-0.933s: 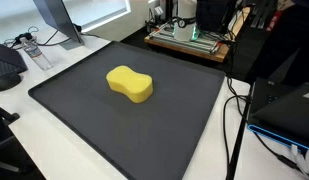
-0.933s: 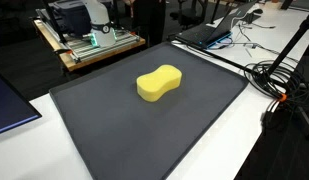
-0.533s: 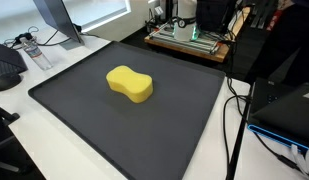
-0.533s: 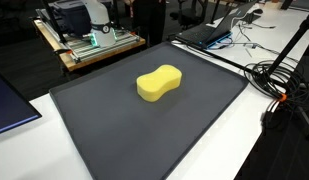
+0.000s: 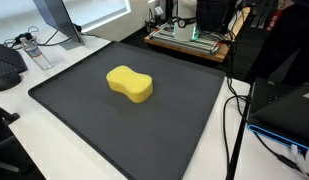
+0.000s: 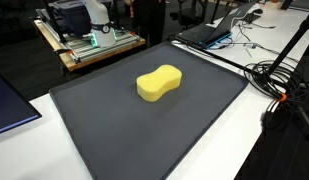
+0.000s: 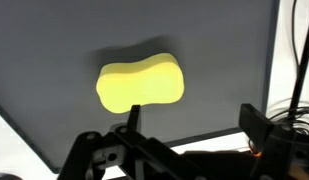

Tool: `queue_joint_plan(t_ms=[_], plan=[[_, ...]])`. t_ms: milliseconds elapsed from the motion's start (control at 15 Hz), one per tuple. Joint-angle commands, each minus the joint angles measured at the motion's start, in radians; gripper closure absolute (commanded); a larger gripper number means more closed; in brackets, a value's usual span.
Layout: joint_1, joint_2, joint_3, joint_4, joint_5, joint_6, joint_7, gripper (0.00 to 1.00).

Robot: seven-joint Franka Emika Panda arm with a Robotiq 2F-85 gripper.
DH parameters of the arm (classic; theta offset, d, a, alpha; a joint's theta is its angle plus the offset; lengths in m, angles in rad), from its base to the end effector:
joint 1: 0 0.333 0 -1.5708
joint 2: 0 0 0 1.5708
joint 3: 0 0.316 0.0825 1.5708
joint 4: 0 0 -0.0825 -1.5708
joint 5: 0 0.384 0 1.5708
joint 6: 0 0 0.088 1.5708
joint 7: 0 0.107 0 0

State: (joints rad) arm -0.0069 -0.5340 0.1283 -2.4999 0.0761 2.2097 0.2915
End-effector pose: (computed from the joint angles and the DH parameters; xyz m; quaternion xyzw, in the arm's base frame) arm 0.4047 0.0550 0.4909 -0.9869 0.1080 -0.1178 0.0243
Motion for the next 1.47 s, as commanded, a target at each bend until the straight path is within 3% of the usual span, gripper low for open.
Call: queue_joint_plan(t_ms=[0, 267, 533, 1000, 1200, 1267, 1400], plan=[[-0.037, 0.188, 0.089, 0.183, -0.124, -0.158, 0.134, 0.0], [-0.007, 0.374, 0.136, 0.369, -0.249, -0.35, 0.229, 0.0], [0.063, 0.549, 0.141, 0.56, -0.328, -0.489, 0.291, 0.0], [0.214, 0.792, 0.096, 0.842, -0.455, -0.607, 0.383, 0.0], [0.27, 0.865, 0.068, 0.923, -0.508, -0.65, 0.389, 0.0], [0.257, 0.799, 0.062, 0.833, -0.462, -0.592, 0.371, 0.0], [0.272, 0.822, 0.051, 0.848, -0.465, -0.595, 0.371, 0.0]])
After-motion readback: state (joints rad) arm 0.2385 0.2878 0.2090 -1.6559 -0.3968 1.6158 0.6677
